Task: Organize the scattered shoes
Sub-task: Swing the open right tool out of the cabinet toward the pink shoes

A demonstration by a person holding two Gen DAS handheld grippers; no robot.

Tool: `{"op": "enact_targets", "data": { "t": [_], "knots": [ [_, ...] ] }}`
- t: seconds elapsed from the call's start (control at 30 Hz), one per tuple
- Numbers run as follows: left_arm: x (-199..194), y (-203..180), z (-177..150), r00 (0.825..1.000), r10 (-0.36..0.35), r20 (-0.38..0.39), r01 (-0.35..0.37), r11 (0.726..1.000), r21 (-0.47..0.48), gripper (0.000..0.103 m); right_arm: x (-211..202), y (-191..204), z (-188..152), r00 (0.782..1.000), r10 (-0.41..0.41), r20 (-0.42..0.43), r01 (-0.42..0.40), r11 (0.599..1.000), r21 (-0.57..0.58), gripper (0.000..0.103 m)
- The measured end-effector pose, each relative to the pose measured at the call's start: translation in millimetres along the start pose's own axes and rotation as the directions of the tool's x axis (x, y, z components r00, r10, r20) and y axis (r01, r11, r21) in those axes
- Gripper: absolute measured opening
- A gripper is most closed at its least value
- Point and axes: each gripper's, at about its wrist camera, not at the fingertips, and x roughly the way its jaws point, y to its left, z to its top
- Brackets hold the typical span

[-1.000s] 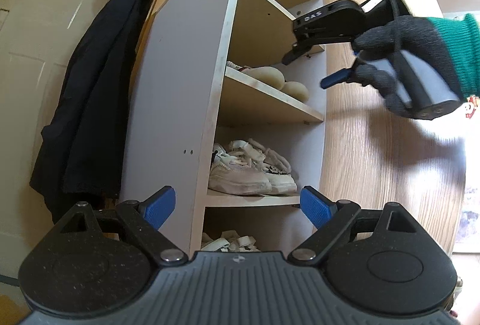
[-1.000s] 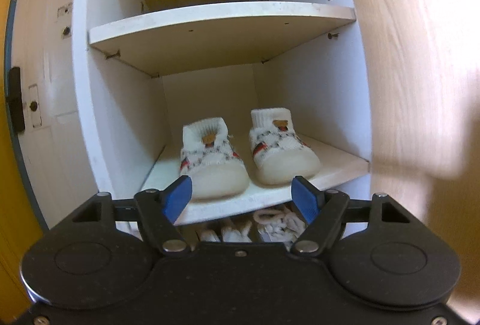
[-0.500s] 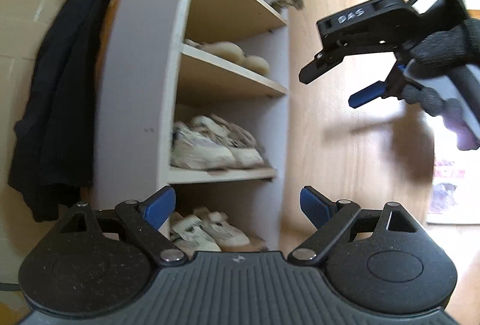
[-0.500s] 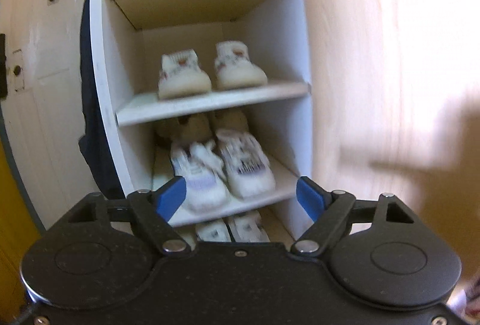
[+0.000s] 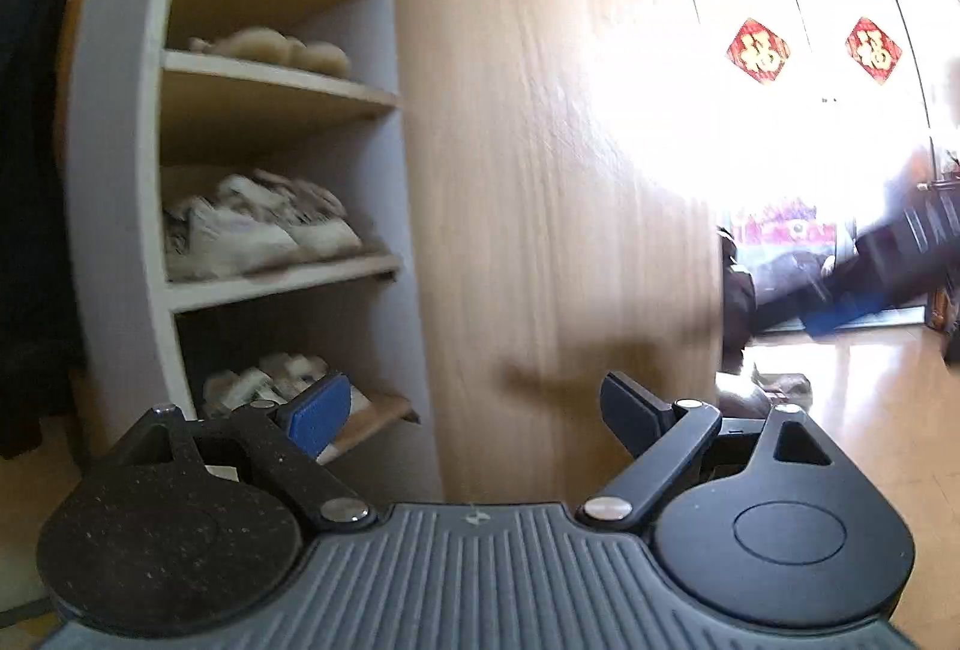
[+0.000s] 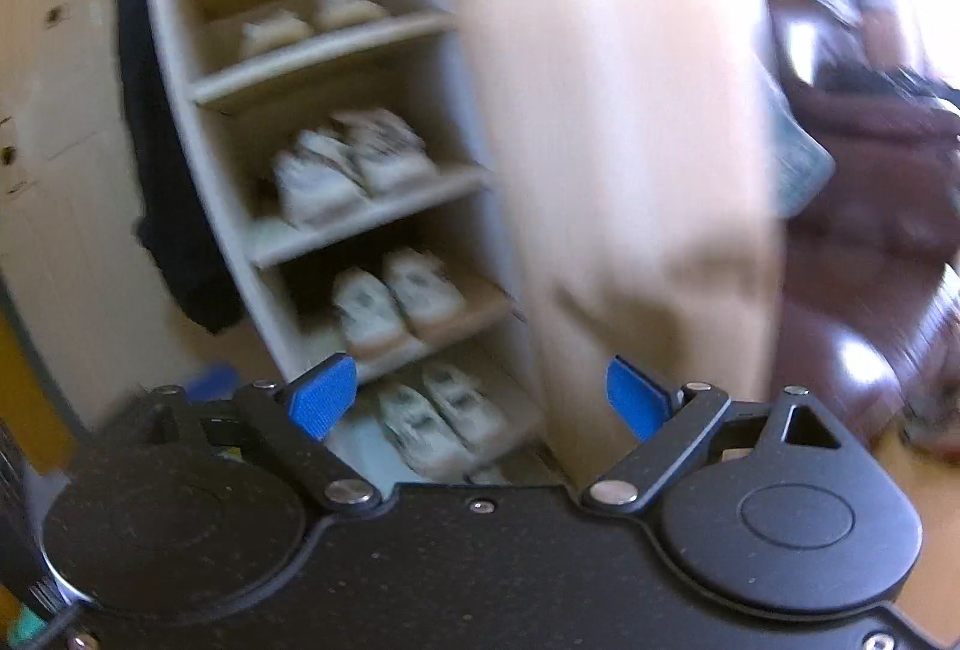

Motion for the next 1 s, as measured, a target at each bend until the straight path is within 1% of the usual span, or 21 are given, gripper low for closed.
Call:
{"op": "enact_targets", "data": {
  "t": [0.03, 0.07, 0.1, 0.13, 0.2, 0.23, 0.3, 0.33, 0.37, 0.4, 0.43, 0.47, 0.5, 0.57, 0.67, 0.7, 0.8, 0.87, 0.93, 0.97, 1.0],
  "knots": [
    [2.6, -3.7, -1.2, 1.000, -0.018, -0.018, 0.018, 1.000, -0.001, 0.098, -0.4, -10.2, -7.0, 1.000, -0.017, -0.006, 0.017, 1.000, 0.017, 0.092],
    [6.1, -9.4, -2.7, 0.998, -0.043, -0.038, 0.043, 0.999, 0.003, 0.098, -5.7, -35.7, -23.8, 0.998, -0.058, -0.021, 0.059, 0.996, 0.064, 0.092],
    [10.1, -17.9, -5.0, 0.996, -0.069, -0.058, 0.070, 0.997, 0.017, 0.098, -9.6, -52.1, -33.6, 0.996, -0.082, -0.031, 0.084, 0.992, 0.098, 0.092],
    [13.2, -26.2, -7.6, 0.994, -0.081, -0.072, 0.084, 0.996, 0.034, 0.098, -12.0, -61.6, -38.5, 0.995, -0.095, -0.036, 0.098, 0.988, 0.120, 0.092],
    [19.6, -43.5, -13.2, 0.989, -0.104, -0.101, 0.112, 0.991, 0.068, 0.098, -19.7, -102.0, -64.7, 0.986, -0.155, -0.067, 0.165, 0.968, 0.187, 0.092],
    [23.3, -53.2, -16.6, 0.987, -0.115, -0.114, 0.125, 0.988, 0.086, 0.098, -22.5, -121.4, -78.8, 0.977, -0.194, -0.087, 0.208, 0.957, 0.203, 0.092],
    [30.6, -70.1, -21.8, 0.981, -0.137, -0.135, 0.153, 0.982, 0.112, 0.098, -24.1, -149.6, -99.7, 0.965, -0.232, -0.123, 0.256, 0.937, 0.236, 0.092],
    [32.9, -76.9, -23.8, 0.979, -0.147, -0.142, 0.164, 0.979, 0.122, 0.098, -23.8, -158.8, -106.9, 0.961, -0.242, -0.137, 0.270, 0.929, 0.252, 0.092],
    [34.8, -83.9, -25.8, 0.977, -0.155, -0.148, 0.174, 0.976, 0.130, 0.098, -20.5, -176.0, -123.8, 0.954, -0.252, -0.166, 0.290, 0.916, 0.278, 0.092],
    [38.3, -93.5, -28.3, 0.974, -0.166, -0.155, 0.188, 0.972, 0.141, 0.098, -16.8, -195.1, -142.8, 0.945, -0.261, -0.198, 0.312, 0.899, 0.306, 0.089],
    [41.9, -102.2, -30.3, 0.971, -0.176, -0.161, 0.200, 0.968, 0.151, 0.098, -13.9, -202.0, -151.2, 0.940, -0.266, -0.213, 0.323, 0.892, 0.316, 0.088],
    [44.9, -108.5, -31.5, 0.969, -0.182, -0.165, 0.208, 0.966, 0.156, 0.098, -7.4, -215.3, -170.4, 0.928, -0.281, -0.247, 0.352, 0.877, 0.327, 0.086],
    [47.3, -113.8, -32.5, 0.968, -0.187, -0.170, 0.214, 0.964, 0.160, 0.098, 0.5, -228.1, -191.3, 0.910, -0.296, -0.292, 0.386, 0.860, 0.334, 0.083],
    [52.9, -122.1, -33.9, 0.965, -0.194, -0.178, 0.224, 0.960, 0.167, 0.098, 11.4, -250.1, -224.0, 0.880, -0.297, -0.370, 0.436, 0.815, 0.382, 0.081],
    [64.2, -133.5, -36.9, 0.961, -0.201, -0.192, 0.235, 0.957, 0.173, 0.098, 27.7, -276.9, -262.3, 0.849, -0.276, -0.450, 0.487, 0.738, 0.467, 0.081],
    [69.1, -137.7, -38.6, 0.959, -0.203, -0.199, 0.238, 0.956, 0.172, 0.098, 37.8, -283.2, -273.4, 0.837, -0.269, -0.477, 0.501, 0.727, 0.469, 0.081],
    [80.9, -145.8, -44.2, 0.952, -0.206, -0.227, 0.249, 0.952, 0.179, 0.098, 57.9, -289.8, -287.8, 0.818, -0.255, -0.516, 0.519, 0.713, 0.471, 0.076],
    [87.6, -148.5, -48.4, 0.946, -0.205, -0.250, 0.256, 0.948, 0.191, 0.098, 71.3, -294.4, -297.3, 0.794, -0.266, -0.546, 0.554, 0.687, 0.470, 0.073],
    [94.2, -152.1, -55.4, 0.939, -0.196, -0.281, 0.260, 0.942, 0.211, 0.098, 79.0, -300.5, -307.0, 0.787, -0.261, -0.559, 0.565, 0.669, 0.483, 0.072],
    [97.5, -153.9, -58.9, 0.935, -0.191, -0.297, 0.263, 0.939, 0.221, 0.098, 87.4, -304.7, -316.6, 0.783, -0.247, -0.571, 0.573, 0.645, 0.506, 0.069],
    [100.5, -155.2, -62.5, 0.931, -0.185, -0.314, 0.264, 0.936, 0.231, 0.098, 92.5, -307.5, -323.1, 0.782, -0.239, -0.575, 0.575, 0.632, 0.519, 0.064]
  ]
}}
